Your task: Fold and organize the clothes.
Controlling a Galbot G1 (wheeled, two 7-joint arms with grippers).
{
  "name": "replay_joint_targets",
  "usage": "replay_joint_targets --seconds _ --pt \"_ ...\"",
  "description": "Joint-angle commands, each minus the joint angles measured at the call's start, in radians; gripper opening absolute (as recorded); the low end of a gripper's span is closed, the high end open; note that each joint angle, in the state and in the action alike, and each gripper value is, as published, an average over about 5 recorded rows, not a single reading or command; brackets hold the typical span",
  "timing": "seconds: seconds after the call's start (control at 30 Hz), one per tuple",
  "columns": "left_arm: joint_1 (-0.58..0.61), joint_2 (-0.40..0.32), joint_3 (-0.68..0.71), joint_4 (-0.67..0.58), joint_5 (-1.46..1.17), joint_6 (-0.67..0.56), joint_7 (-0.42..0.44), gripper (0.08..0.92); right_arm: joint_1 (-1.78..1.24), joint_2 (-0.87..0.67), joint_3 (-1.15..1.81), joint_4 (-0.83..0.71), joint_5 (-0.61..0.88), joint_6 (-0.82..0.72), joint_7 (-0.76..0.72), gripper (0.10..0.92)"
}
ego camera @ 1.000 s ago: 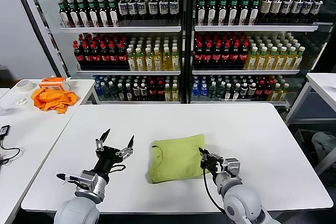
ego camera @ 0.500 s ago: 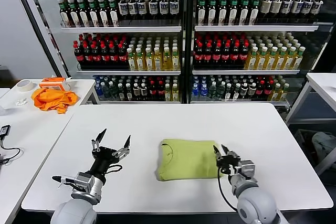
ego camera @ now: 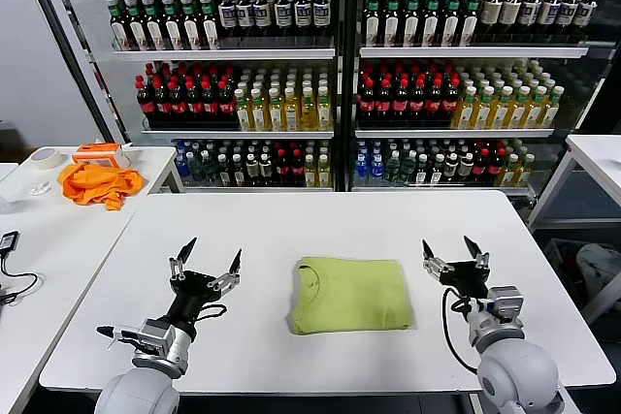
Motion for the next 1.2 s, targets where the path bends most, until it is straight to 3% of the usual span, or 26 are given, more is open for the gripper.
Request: replay_joint_targets --seconds 0.03,0.3,0.63,1.2 --pt "-0.004 -0.010 -0.010 0.005 0.001 -0.004 0.006 0.823 0.043 -0.015 0.072 -0.031 -0.069 0.085 -0.034 0.813" --pt "-0.056 -0.020 0.002 0.095 0.007 -0.074 0.040 0.823 0.096 -0.056 0.074 -0.158 -0.063 0.122 -0.067 0.823" --pt "-0.118 -0.057 0.023 0.182 0.045 -0.170 0.097 0.823 0.056 -0.060 0.092 -0.149 -0.099 0.151 -0.082 0.823" --pt "-0.161 -0.047 0.038 0.194 0.102 -0.063 0.056 0.823 0.041 -0.032 0.045 -0.149 -0.213 0.199 -0.069 0.823"
